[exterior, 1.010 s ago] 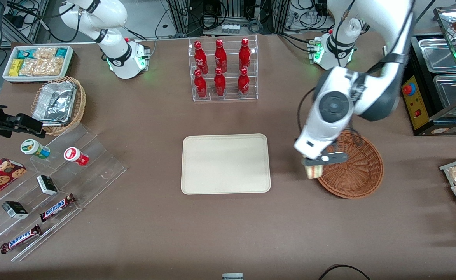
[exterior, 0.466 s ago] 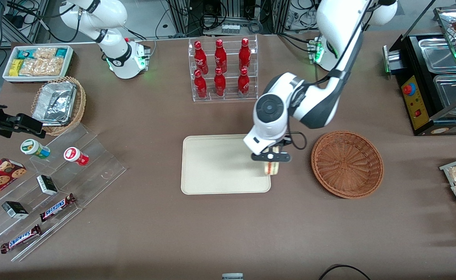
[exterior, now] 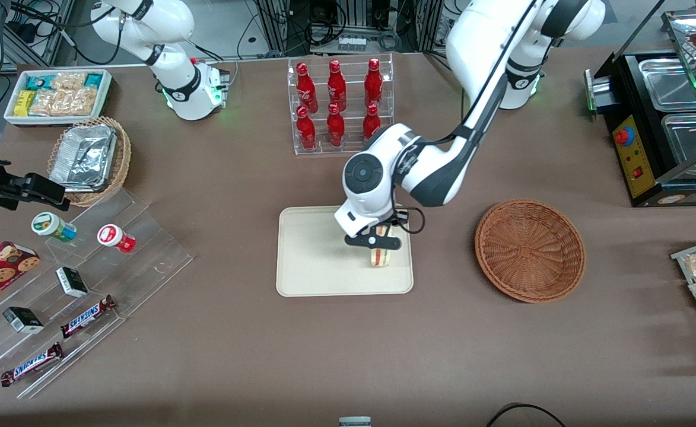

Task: Place sandwich from basket to tray
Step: 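Lift the sandwich and carry it with the left gripper toward the tray, then lower the sandwich onto the cream tray and open the left gripper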

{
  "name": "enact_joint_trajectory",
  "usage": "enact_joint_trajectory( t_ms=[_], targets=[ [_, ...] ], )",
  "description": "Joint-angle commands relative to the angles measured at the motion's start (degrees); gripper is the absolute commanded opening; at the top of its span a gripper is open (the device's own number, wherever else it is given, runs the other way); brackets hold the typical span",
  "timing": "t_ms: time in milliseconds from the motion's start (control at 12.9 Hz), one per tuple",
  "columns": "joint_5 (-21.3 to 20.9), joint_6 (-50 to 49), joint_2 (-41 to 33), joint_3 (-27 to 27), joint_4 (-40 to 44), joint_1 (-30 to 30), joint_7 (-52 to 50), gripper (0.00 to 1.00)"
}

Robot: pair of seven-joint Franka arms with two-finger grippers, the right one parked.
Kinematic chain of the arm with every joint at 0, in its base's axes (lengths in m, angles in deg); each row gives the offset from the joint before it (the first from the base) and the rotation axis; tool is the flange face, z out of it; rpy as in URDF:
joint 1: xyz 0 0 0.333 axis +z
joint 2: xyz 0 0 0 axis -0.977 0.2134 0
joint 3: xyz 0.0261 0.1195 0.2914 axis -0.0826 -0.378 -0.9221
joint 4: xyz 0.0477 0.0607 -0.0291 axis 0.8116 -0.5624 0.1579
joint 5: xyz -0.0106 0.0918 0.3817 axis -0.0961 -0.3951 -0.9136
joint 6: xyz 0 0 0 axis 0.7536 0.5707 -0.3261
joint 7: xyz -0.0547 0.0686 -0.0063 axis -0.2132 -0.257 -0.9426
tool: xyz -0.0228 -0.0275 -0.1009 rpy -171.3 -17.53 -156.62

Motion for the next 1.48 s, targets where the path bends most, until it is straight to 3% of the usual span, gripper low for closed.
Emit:
enact_joint_trajectory(
  t_ms=[0, 388, 466, 544, 621, 1165, 1398],
  targets=[
    [0.41, 1.49, 4.35, -0.84, 4.44, -0.83, -1.54, 0.0],
    [-0.12, 3.96, 6.73, -0.92, 4.44, -1.62, -2.51, 0.0],
    [0.05, 4.4, 6.82, -0.92, 4.44, -1.62, -2.6, 0.27],
    [0.06, 4.41, 6.74, -0.92, 4.35, -1.53, -2.6, 0.83],
    [-0.03, 4.32, 6.65, -0.92, 4.35, -1.53, -2.77, 1.0],
    [0.05, 4.23, 3.23, -3.65, 4.61, -0.92, -2.85, 1.0],
    [0.58, 3.44, -1.42, -5.93, 5.84, 2.67, -0.94, 1.0]
  ],
)
